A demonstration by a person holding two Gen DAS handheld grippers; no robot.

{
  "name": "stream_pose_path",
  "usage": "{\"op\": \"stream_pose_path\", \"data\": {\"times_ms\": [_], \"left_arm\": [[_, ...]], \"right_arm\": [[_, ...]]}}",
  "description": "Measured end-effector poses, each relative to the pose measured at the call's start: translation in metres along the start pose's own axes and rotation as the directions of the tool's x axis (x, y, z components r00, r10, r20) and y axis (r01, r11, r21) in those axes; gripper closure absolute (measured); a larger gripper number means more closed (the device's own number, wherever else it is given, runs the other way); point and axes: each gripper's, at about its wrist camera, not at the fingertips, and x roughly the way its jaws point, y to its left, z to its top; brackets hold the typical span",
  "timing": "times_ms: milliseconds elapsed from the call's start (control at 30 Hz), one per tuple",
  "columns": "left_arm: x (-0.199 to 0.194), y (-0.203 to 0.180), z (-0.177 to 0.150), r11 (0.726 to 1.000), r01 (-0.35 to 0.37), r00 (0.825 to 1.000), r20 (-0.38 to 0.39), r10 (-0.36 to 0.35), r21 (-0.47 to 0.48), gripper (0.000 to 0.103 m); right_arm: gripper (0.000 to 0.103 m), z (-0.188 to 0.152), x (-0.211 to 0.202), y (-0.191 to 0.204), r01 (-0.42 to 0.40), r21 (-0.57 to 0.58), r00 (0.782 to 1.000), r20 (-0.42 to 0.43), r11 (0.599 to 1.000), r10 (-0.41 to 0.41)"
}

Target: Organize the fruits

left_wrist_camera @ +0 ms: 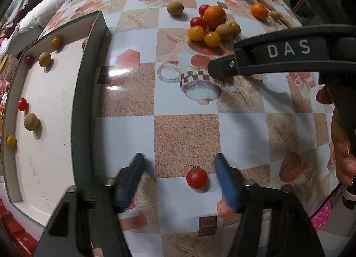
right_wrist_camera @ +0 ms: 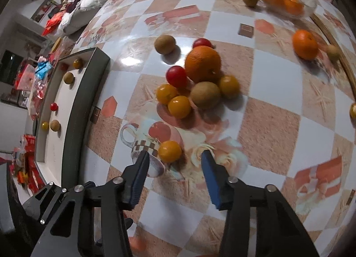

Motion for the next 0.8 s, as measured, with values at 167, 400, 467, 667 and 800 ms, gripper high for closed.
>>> {"op": "stream_pose_path", "data": {"times_ms": [167, 400, 467, 667, 800], "left_arm": [[0.0, -0.005, -0.003, 1.0, -0.014, 1.0, 0.0, 0.014, 0.006, 0.056], [-0.003, -0.002, 0.002, 0.997, 0.078, 0.997, -0.016, -0.079, -0.022, 0.088], [-0.003, 0.002, 0.003, 0.993, 0.109, 0.994, -0.026, -0.11, -0.046, 0.088], [-0.011, 0.029, 0.004, 0.983, 0.161, 0.986, -0.035, -0.165, -0.09, 0.088], [-0.015, 0.037, 0.011, 0.982, 0.166, 0.985, -0.029, -0.169, -0.09, 0.088]], "right_arm": [[0.08, 0.001, 0.005, 0.014, 0.057, -0.08, 0.998, 0.003, 0.995, -0.057], [0.08, 0.002, 0.001, 0.001, 0.013, -0.003, 1.0, -0.005, 1.0, -0.013], [0.08, 0.001, -0.002, -0.001, 0.006, 0.014, 1.0, -0.002, 1.0, -0.006], [0.08, -0.002, -0.011, -0.007, -0.01, 0.056, 1.0, 0.006, 0.998, 0.009], [0.08, -0.003, -0.015, -0.012, -0.018, 0.085, 1.0, 0.01, 0.996, 0.018]]}}
